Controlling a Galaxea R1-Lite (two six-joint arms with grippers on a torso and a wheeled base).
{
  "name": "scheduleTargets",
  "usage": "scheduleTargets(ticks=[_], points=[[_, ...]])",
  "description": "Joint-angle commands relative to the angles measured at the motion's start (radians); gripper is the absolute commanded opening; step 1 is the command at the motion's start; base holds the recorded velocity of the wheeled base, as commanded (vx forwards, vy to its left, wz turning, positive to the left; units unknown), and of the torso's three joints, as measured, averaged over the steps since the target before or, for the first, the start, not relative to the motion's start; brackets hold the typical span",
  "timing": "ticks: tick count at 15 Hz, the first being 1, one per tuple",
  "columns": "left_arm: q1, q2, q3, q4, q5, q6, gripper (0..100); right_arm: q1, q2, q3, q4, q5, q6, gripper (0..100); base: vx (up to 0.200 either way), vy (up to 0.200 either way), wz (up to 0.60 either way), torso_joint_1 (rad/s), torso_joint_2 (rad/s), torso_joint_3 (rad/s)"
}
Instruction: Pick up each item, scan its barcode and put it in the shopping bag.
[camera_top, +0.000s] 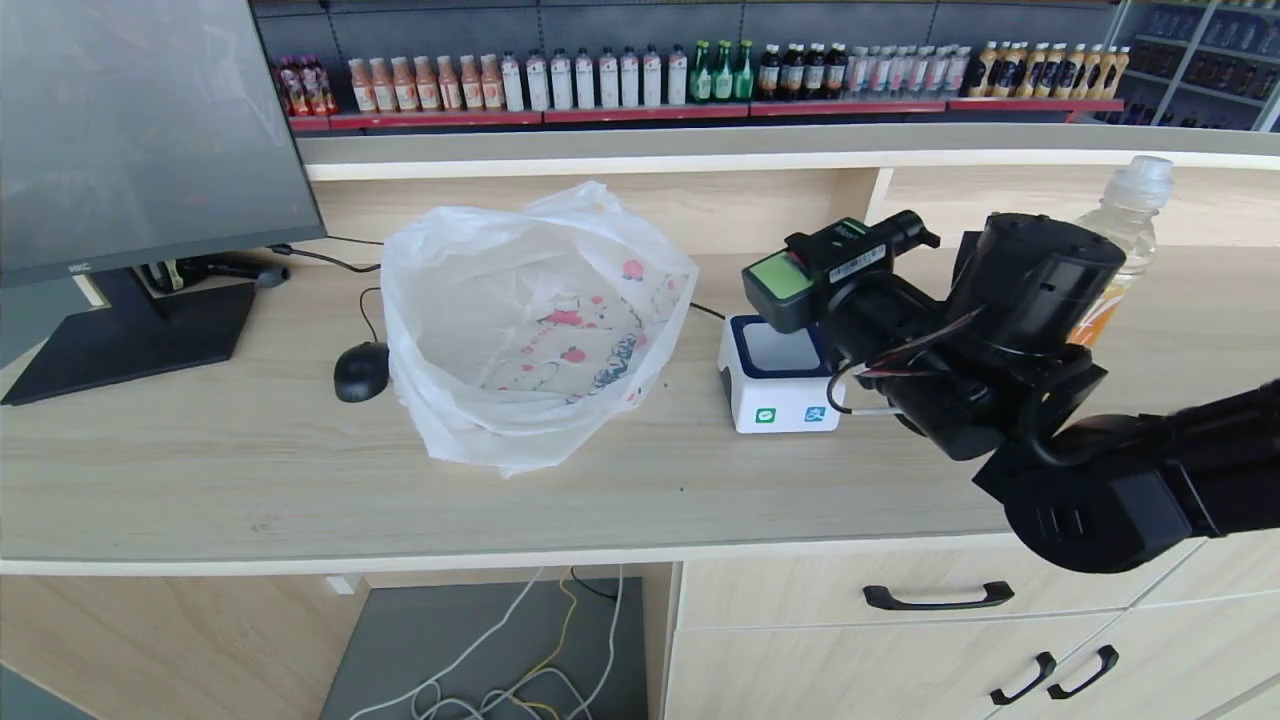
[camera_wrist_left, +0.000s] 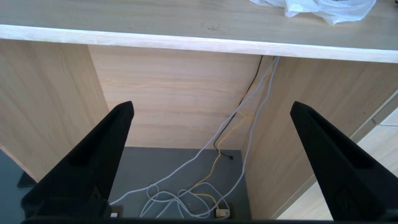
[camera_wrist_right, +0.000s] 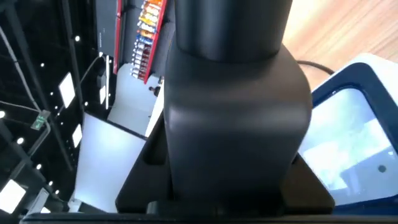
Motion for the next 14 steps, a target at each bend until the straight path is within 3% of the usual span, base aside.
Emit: scheduleTargets(ticks=[1, 14], points=[[0.000, 0.000, 0.000, 0.000, 0.000, 0.000, 100, -0.025, 0.066, 0.002, 0.004, -0.012, 0.003, 0, 0.000, 0.000, 0.00, 0.000, 0.00, 0.000], [0.000, 0.000, 0.000, 0.000, 0.000, 0.000, 100, -0.044, 0.094, 0.022, 0.004, -0.015, 0.025, 0, 0.000, 0.000, 0.00, 0.000, 0.00, 0.000]])
